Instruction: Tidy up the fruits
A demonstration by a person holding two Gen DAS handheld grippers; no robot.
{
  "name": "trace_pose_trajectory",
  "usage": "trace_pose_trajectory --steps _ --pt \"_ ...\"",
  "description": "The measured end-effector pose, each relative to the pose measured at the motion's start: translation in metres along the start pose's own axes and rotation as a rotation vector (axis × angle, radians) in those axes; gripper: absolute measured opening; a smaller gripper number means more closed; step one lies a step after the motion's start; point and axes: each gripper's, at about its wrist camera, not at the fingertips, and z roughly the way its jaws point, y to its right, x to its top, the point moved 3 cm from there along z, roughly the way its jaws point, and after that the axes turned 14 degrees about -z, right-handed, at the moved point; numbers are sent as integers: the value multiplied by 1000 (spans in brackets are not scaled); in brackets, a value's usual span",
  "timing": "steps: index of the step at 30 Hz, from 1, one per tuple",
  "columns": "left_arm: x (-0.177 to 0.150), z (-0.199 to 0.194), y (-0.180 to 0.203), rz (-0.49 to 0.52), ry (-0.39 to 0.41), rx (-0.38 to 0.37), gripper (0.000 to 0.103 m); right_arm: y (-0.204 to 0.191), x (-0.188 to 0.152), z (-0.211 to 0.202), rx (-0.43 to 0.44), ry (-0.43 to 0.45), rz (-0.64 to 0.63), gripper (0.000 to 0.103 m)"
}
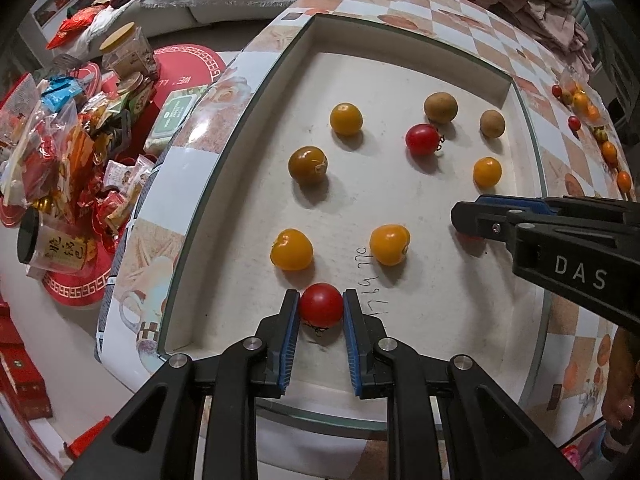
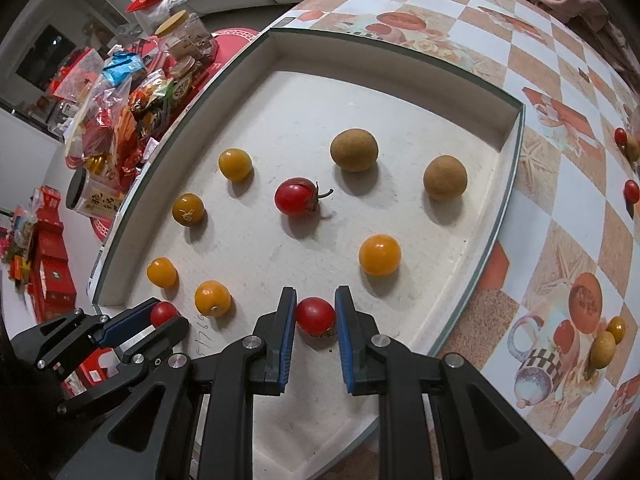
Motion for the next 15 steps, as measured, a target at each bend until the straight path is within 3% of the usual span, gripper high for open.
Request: trace_pose_trajectory --steps 2,5,6,8,11,15 --pt "0 -1 -1 4 -1 1 26 0 0 0 7 -1 1 22" --pt "0 -7 -1 4 37 12 75 2 -1 -4 34 3 13 29" --pt "0 -11 -1 5 60 12 76 2 -1 -6 36 9 16 40" --pt "0 -13 2 19 57 8 76 2 -2 -11 40 19 18 52" --pt "1 -12 2 26 40 14 76 2 -1 -18 45 27 18 55" --pt "-1 -16 3 30 24 22 76 1 2 -37 43 56 23 78"
